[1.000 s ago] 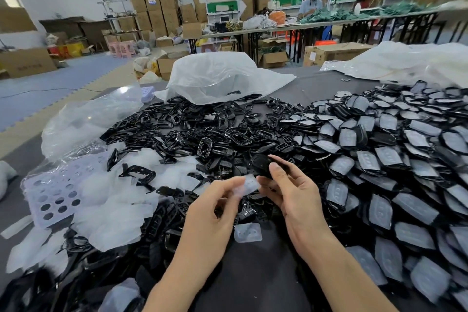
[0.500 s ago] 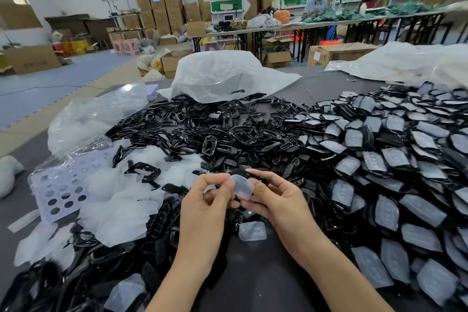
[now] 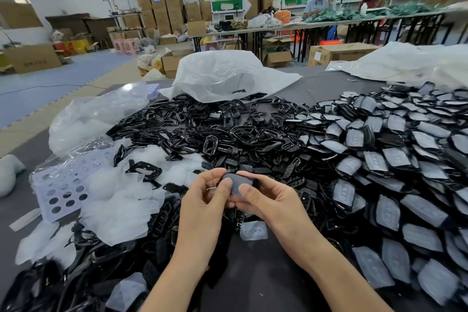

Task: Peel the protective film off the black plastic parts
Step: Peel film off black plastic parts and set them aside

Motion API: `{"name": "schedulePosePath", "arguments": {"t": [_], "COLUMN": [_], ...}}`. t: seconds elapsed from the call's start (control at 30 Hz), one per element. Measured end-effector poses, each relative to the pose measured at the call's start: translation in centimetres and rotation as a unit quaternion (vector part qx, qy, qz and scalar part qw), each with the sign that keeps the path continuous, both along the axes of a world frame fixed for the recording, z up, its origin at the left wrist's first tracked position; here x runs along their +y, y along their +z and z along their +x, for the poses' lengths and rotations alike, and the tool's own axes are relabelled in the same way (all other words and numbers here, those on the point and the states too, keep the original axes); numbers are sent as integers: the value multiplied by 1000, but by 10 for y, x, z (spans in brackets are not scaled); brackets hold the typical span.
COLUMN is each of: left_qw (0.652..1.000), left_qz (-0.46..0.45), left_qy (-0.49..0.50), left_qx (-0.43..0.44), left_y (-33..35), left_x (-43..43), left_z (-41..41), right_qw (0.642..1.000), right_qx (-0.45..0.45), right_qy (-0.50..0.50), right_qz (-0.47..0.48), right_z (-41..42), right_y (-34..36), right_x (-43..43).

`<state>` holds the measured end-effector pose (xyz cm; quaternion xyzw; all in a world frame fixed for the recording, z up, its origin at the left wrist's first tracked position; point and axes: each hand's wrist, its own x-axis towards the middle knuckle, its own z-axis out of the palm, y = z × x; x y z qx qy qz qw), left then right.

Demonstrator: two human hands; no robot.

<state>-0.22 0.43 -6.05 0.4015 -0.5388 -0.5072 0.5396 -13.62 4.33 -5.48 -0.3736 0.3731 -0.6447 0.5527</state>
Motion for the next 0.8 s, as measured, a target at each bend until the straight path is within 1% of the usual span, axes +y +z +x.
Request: {"name": "schedulePosePath", "arguments": {"t": [0.1,0.23,0.33,0.43,0.57,0.67,0.8], "left_qw": [999,996,995,992,993,994,992], "left_qz": [12,16,-2,-25,-34,-49,-79], "left_qy": [-36,-86,-97,-97,-87,-77,-54], "left_qx": [7,7,-35,-73,-74,-68,-82], "left_y": [0,1,2,5,7,6,6], "left_x": [0,2,3,3,5,7,8], "left_z": [-1,-2,1,4,4,2,-1], "right_qw": [999,998,997,998,997,998,999], "right_qx": [24,33,35,42,55,32,16], "right_qy": [-34,-59,-68,-56,-43,-43,-36], "right_qz": [-2,-4,-5,-4,-14,-17,-9], "right_z": [-1,-1,-2,-4,-7,-7,-8], "right_y": [-1,-1,-3,-4,-5,-5,-7], "right_x": [0,-1,-1,-1,-2,-2,-5]}}
